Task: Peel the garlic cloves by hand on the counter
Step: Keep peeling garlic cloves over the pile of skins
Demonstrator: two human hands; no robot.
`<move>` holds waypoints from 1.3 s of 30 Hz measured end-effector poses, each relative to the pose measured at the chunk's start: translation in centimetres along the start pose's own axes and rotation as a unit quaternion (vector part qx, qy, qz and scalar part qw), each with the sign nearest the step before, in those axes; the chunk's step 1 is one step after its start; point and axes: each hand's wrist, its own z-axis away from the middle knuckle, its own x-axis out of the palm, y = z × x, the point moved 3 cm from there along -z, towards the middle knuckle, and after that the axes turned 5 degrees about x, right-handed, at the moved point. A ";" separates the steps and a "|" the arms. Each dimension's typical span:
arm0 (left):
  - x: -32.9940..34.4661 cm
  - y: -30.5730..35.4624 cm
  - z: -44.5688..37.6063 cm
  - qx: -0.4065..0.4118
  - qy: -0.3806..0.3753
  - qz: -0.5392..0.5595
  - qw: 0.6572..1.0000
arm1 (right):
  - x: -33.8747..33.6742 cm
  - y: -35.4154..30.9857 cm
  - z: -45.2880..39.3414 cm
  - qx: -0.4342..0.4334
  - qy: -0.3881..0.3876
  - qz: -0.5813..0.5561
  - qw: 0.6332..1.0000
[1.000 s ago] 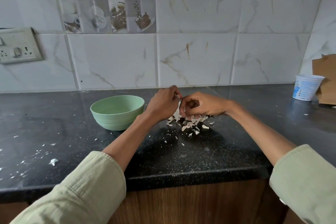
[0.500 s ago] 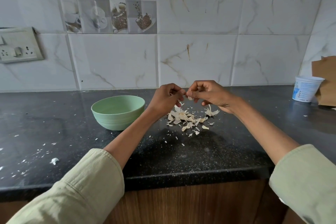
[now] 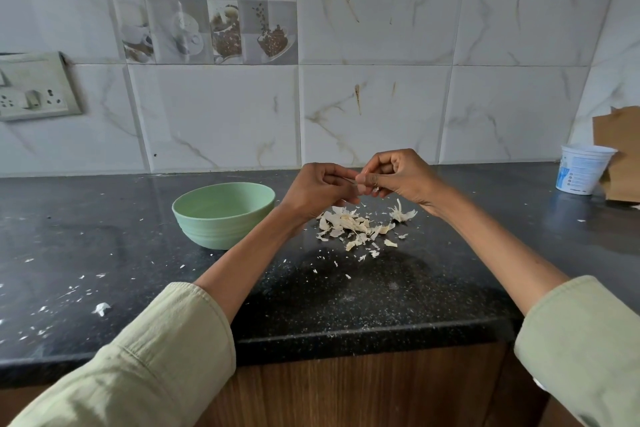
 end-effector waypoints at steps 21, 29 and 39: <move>-0.2 -0.9 -0.5 0.031 0.086 -0.072 0.993 | 0.8 1.0 -0.6 0.017 -0.041 0.079 0.996; -0.2 -1.2 -0.6 0.035 0.101 -0.160 0.981 | -0.1 1.1 0.2 0.051 -0.157 0.265 0.950; 0.1 -1.8 -1.0 0.057 0.079 -0.228 0.969 | 0.3 1.5 0.1 0.075 -0.171 0.231 0.955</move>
